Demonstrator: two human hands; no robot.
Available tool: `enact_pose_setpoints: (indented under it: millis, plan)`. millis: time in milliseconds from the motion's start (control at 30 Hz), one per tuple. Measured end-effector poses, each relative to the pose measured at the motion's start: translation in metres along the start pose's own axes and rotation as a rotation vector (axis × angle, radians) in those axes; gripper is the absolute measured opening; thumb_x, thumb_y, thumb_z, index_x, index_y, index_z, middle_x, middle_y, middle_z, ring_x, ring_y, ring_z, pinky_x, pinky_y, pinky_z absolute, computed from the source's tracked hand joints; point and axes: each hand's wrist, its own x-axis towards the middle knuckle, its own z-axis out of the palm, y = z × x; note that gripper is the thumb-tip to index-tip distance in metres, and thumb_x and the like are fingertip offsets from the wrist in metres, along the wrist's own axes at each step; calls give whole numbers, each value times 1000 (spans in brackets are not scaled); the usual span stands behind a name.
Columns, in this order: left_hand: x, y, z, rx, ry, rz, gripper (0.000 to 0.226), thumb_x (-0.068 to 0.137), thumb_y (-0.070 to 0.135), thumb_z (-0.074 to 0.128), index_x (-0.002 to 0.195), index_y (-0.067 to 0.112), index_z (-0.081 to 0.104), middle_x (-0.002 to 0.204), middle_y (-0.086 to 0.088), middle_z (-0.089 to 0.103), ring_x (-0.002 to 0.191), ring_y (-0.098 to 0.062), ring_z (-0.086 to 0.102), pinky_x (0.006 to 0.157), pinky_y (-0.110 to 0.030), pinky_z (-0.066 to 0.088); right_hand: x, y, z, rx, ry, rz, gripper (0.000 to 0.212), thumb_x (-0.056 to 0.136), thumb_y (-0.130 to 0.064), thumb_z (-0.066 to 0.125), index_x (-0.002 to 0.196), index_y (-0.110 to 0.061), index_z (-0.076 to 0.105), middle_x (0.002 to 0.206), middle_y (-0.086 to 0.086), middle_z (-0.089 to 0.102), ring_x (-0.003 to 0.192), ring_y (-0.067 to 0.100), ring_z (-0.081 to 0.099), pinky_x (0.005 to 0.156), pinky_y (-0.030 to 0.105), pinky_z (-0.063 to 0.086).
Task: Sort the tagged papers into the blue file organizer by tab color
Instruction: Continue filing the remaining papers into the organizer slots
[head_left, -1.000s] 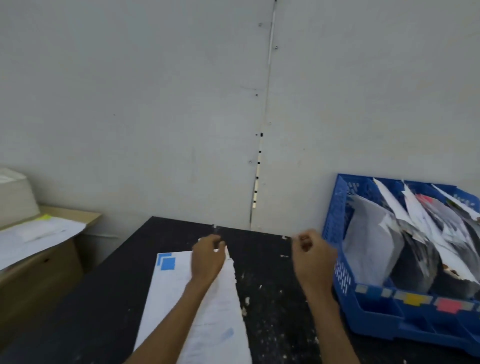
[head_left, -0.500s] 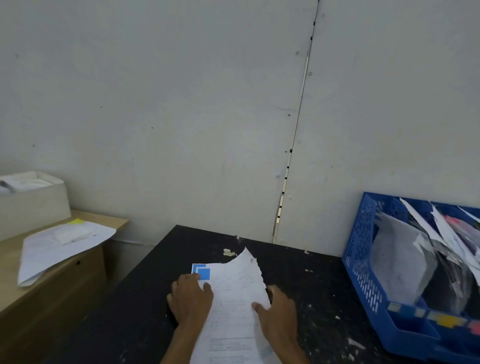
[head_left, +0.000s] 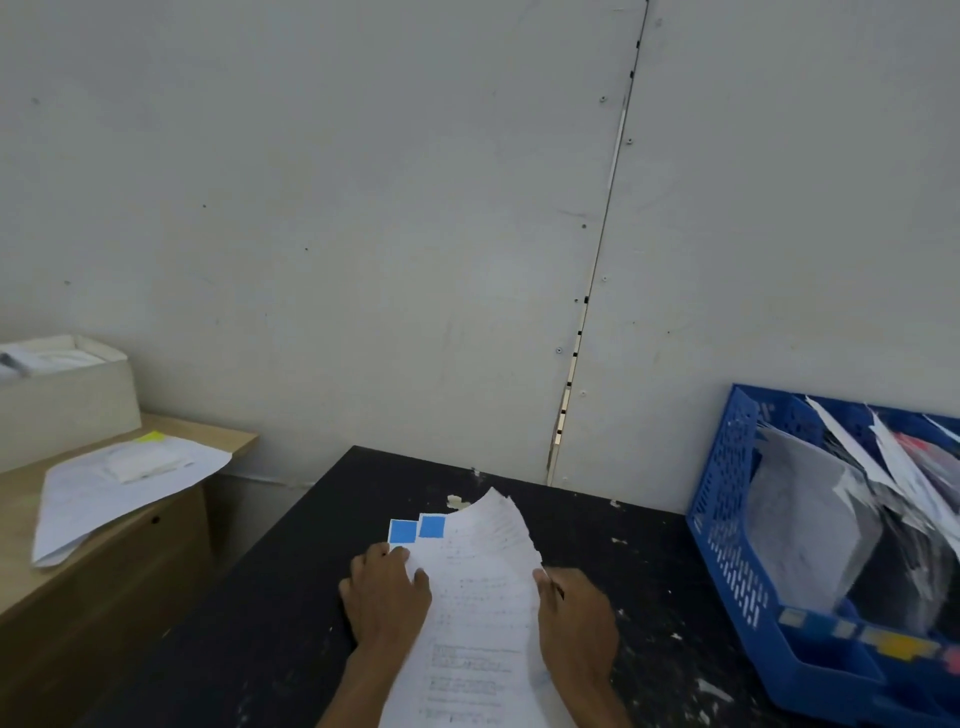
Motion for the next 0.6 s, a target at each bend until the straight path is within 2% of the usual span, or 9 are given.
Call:
enact_pose_setpoints:
  millis: [67, 133, 200, 267, 367, 400, 500, 600]
  plan:
    - [0, -1, 2, 25, -13, 24, 46, 94, 50, 50, 136, 32, 48, 144, 10, 43, 129, -10, 41, 107, -29, 33, 3, 3, 0, 14, 84, -31, 22, 94, -28, 57, 92, -15, 75, 94, -4, 69, 74, 5, 58, 65, 9, 41]
    - [0, -1, 2, 34, -27, 34, 47, 94, 50, 50, 137, 31, 48, 145, 9, 42, 131, -11, 39, 109, -31, 31, 9, 8, -1, 28, 106, -43, 23, 95, -29, 54, 95, -16, 73, 93, -3, 71, 76, 9, 63, 67, 17, 50]
    - [0, -2, 2, 39, -46, 23, 46, 94, 49, 51, 137, 31, 49, 147, 8, 40, 133, -12, 38, 110, -33, 31, 15, 5, -11, 102, 71, -31, 22, 98, -27, 50, 82, -22, 65, 73, -7, 65, 62, 3, 58, 55, 11, 42]
    - [-3, 4, 0, 0, -21, 24, 44, 95, 45, 51, 137, 30, 49, 149, 4, 38, 137, -17, 35, 111, -38, 29, 23, 3, -28, 201, 56, -42, 31, 100, -22, 46, 70, -26, 48, 59, -9, 53, 50, 2, 47, 45, 13, 35]
    - [-9, 32, -5, -216, 103, 227, 40, 96, 41, 49, 132, 26, 55, 148, 0, 42, 137, -20, 36, 110, -46, 28, 39, -2, -60, 311, 130, -76, 32, 102, -21, 41, 70, -21, 45, 59, -6, 52, 49, 3, 46, 44, 15, 36]
    - [-12, 48, -8, -315, 64, 312, 43, 96, 45, 48, 134, 26, 53, 149, 1, 42, 138, -19, 35, 111, -46, 27, 45, -5, -73, 323, 171, -88, 30, 102, -22, 40, 73, -19, 46, 60, -5, 52, 49, 4, 47, 43, 15, 36]
    - [-27, 109, -12, -579, -258, 439, 65, 90, 62, 47, 146, 32, 34, 155, 3, 31, 142, -17, 28, 117, -43, 25, 58, -9, -115, 345, 341, -144, 29, 102, -22, 39, 74, -18, 43, 56, -3, 45, 46, 6, 39, 43, 17, 32]
    - [-51, 173, -10, -634, -432, 536, 80, 82, 78, 39, 150, 40, 19, 160, 2, 17, 146, -20, 22, 118, -45, 24, 65, -5, -162, 325, 535, -145, 25, 103, -20, 40, 79, -12, 47, 60, -4, 44, 51, 7, 41, 46, 20, 30]
